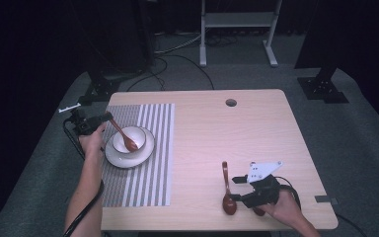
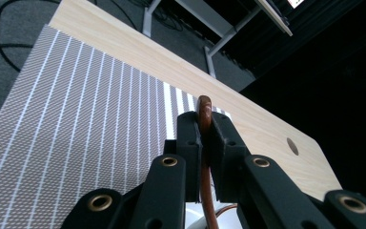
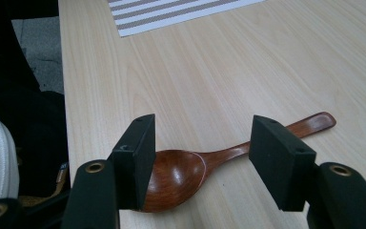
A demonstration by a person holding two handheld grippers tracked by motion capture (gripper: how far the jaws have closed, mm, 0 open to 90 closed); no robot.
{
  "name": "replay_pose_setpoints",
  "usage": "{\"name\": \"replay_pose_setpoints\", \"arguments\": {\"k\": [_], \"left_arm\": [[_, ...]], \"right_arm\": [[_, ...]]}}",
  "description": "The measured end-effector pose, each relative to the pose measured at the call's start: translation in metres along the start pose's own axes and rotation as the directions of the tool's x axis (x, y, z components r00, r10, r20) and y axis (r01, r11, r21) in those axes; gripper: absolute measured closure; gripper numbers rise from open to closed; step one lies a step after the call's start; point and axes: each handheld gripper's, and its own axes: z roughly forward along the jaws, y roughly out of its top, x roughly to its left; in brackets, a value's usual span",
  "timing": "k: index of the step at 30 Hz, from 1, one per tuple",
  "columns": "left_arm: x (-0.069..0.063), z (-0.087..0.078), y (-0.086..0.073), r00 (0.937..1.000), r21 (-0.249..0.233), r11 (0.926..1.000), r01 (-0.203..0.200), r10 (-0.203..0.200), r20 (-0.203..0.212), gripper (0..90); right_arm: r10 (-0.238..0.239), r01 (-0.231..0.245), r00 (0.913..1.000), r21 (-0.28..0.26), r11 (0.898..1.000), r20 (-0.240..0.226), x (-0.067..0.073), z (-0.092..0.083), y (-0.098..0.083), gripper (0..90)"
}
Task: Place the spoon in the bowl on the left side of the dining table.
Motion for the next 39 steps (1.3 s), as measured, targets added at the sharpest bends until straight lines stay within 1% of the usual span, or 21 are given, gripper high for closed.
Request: {"name": "replay_pose_setpoints", "arguments": {"k": [1,3,8,15,17,22,23,24,30,35,39], "left_arm": [[0.001,0.0,0.0,1.0,0.001,1.0,0.001,-0.001,0.005,83.0],[0.003,0.0,-0.001,1.0,0.006,1.0,-0.001,0.001,0.001,82.6],[0.005,0.0,-0.002,1.0,0.014,0.9999,-0.001,0.001,-0.003,81.3],[0.006,-0.003,-0.001,0.9999,0.009,0.9999,-0.008,0.009,-0.014,77.3],[0.006,-0.003,-0.002,0.9998,0.013,0.9998,-0.017,0.017,-0.012,76.0],[0.006,-0.004,-0.002,0.9993,0.019,0.9994,-0.03,0.03,-0.024,71.4],[0.006,-0.004,-0.001,0.9991,0.019,0.9994,-0.028,0.029,-0.03,68.6],[0.006,-0.005,-0.001,0.9988,0.02,0.9991,-0.036,0.037,-0.032,65.4],[0.006,-0.009,0.0,0.9975,0.02,0.9979,-0.061,0.062,-0.033,61.2],[0.006,-0.015,-0.003,0.9957,0.035,0.9963,-0.078,0.08,-0.048,58.2],[0.006,-0.018,-0.004,0.9944,0.043,0.9946,-0.094,0.096,-0.044,55.0]], "right_arm": [[0.001,-0.001,1.0,0.0,1.0,-0.001,0.0,0.0,0.0,40.8],[0.004,-0.004,1.0,0.001,1.0,-0.005,0.0,0.001,0.0,40.8],[-0.007,0.007,0.9999,0.003,1.0,-0.014,0.002,0.002,0.003,40.8],[-0.01,0.01,0.9999,-0.003,1.0,-0.011,0.003,0.0,0.005,40.8],[-0.01,0.01,0.9999,-0.002,1.0,-0.012,0.003,0.0,0.005,40.8],[-0.009,0.009,0.9999,-0.003,1.0,-0.013,0.003,0.0,0.005,40.8],[-0.01,0.009,0.9999,-0.003,1.0,-0.012,0.003,0.0,0.005,40.8],[-0.009,0.009,0.9999,-0.002,1.0,-0.013,0.003,0.0,0.005,40.8],[-0.01,0.01,0.9998,-0.004,1.0,-0.014,0.003,0.001,0.006,40.8],[-0.014,0.013,0.9998,-0.007,1.0,-0.017,0.003,0.003,0.007,40.8],[-0.014,0.014,0.9998,-0.005,1.0,-0.017,0.003,0.003,0.008,40.6]]}}
